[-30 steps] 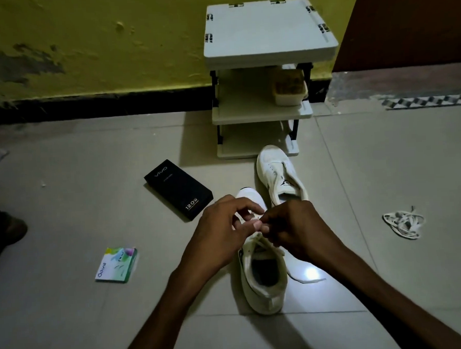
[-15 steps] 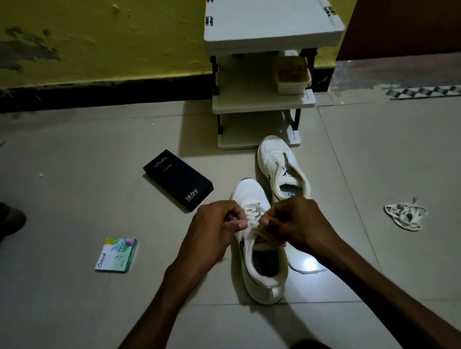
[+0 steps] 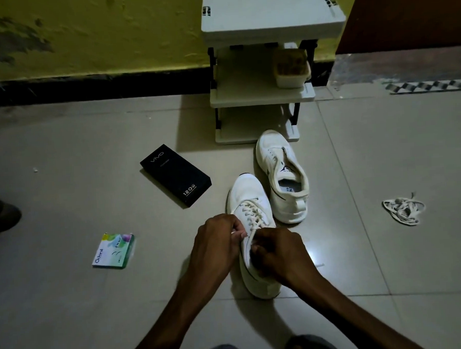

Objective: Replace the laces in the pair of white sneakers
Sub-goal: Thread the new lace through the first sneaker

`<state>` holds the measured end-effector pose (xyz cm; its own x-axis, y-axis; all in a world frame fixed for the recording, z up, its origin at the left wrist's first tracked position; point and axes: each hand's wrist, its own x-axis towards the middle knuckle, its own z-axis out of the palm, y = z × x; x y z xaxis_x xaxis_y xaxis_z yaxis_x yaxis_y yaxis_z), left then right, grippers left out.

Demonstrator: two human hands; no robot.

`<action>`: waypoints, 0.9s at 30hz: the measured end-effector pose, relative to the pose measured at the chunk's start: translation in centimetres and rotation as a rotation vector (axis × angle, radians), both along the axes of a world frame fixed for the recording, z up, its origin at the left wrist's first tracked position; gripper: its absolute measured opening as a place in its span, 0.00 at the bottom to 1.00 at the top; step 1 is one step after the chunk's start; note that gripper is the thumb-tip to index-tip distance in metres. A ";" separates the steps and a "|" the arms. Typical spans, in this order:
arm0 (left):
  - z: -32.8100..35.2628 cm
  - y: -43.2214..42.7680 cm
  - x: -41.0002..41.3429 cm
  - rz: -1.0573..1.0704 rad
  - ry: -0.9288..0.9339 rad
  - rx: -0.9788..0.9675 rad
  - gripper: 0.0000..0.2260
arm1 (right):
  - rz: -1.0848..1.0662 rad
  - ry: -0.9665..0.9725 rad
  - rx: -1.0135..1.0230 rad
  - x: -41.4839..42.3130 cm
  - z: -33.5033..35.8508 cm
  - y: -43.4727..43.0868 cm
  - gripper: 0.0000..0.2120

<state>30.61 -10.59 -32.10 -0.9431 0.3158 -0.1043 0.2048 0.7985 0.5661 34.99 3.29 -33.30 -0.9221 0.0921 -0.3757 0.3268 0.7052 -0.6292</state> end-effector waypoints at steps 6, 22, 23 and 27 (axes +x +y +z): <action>0.4 0.4 -0.3 -0.028 -0.098 -0.118 0.09 | -0.139 -0.001 -0.202 0.5 0.6 0.2 0.12; 0.2 0.7 0.5 0.002 0.034 -0.212 0.07 | -0.247 0.095 -0.324 0.9 -0.6 -0.1 0.10; 0.2 0.8 0.6 0.023 0.034 -0.195 0.06 | -0.244 0.098 -0.322 0.9 -0.6 -0.1 0.11; 0.3 1.0 0.7 0.071 0.017 -0.154 0.06 | -0.270 0.084 -0.316 0.9 -0.7 0.0 0.11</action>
